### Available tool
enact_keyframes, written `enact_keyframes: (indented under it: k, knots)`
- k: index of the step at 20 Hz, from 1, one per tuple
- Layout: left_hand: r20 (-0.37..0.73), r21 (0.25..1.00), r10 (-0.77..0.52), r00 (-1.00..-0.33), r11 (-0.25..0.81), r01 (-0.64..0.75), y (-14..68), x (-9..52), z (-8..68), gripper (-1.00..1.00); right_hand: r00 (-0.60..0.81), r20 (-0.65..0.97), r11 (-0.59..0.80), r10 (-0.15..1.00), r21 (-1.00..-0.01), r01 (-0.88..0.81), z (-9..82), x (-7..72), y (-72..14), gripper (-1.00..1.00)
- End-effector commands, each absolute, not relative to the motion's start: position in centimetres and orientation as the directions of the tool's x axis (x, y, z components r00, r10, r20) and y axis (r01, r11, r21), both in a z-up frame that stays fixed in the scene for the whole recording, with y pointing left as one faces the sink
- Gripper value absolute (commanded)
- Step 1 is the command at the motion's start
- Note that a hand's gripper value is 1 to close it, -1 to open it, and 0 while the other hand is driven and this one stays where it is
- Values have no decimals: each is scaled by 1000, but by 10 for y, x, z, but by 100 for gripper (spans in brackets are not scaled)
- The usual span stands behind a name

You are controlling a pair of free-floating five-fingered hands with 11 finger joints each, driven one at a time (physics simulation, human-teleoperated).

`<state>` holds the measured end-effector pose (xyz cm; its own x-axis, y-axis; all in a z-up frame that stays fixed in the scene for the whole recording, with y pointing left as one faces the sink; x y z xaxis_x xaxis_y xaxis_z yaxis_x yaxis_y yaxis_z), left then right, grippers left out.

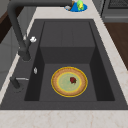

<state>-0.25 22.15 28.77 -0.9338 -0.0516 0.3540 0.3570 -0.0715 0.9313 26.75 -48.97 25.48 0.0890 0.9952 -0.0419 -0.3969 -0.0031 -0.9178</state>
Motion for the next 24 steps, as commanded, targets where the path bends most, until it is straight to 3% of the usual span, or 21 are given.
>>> enact_keyframes:
  k: [1, 13, 24]
  knots:
    - [354, 931, -52, -934, -72, 357, 221, -2, 288, 0, 56, -54, -28, 997, -920, -390, 255, 255, -463, -100]
    - [354, 931, -52, -934, -72, 357, 221, -2, 288, 0, 17, 14, 20, 1000, -915, -404, 249, 240, -430, -100]
    - [354, 931, -52, -934, -72, 357, 221, -2, 288, 0, -40, -25, -39, 999, -918, -396, 219, 228, -364, -100]
